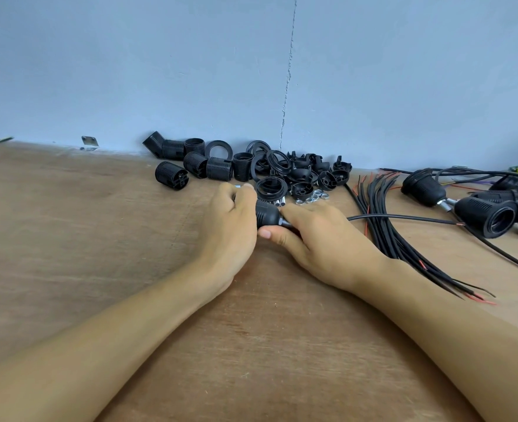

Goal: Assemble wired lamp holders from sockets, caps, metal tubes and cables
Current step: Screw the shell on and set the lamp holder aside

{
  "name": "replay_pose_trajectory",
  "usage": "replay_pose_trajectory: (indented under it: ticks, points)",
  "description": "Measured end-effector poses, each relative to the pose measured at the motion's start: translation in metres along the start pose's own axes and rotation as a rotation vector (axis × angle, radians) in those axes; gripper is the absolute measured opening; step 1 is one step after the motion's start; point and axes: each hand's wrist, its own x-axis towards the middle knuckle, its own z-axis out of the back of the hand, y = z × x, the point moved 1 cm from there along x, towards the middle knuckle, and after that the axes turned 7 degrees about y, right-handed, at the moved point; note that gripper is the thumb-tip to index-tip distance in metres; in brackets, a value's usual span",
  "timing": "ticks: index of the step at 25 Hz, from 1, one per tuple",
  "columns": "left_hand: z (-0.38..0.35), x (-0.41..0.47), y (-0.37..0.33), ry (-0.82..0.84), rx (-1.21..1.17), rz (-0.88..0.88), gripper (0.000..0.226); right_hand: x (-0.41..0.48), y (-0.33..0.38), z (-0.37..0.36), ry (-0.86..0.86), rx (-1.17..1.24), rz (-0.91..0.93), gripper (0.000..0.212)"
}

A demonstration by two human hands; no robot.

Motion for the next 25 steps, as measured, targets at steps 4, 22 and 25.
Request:
replay_pose_trajectory:
  ticks: [4, 22, 25]
  points:
    - [0.001, 0.003, 0.003, 0.042, 0.010, 0.016, 0.031, 0.001, -0.005, -0.002, 0.012, 0.017, -0.028, 0.045]
    - [0.010, 0.060, 0.003, -0.038, 0.701, -0.189, 0.021, 0.005, -0.030, -0.003, -0.117, 0.138, -0.343, 0.062]
    - [-0.007, 0.075, 0.003, 0.007, 0.845, -0.089, 0.041, 0.006, -0.031, -0.002, -0.145, 0.198, -0.361, 0.061]
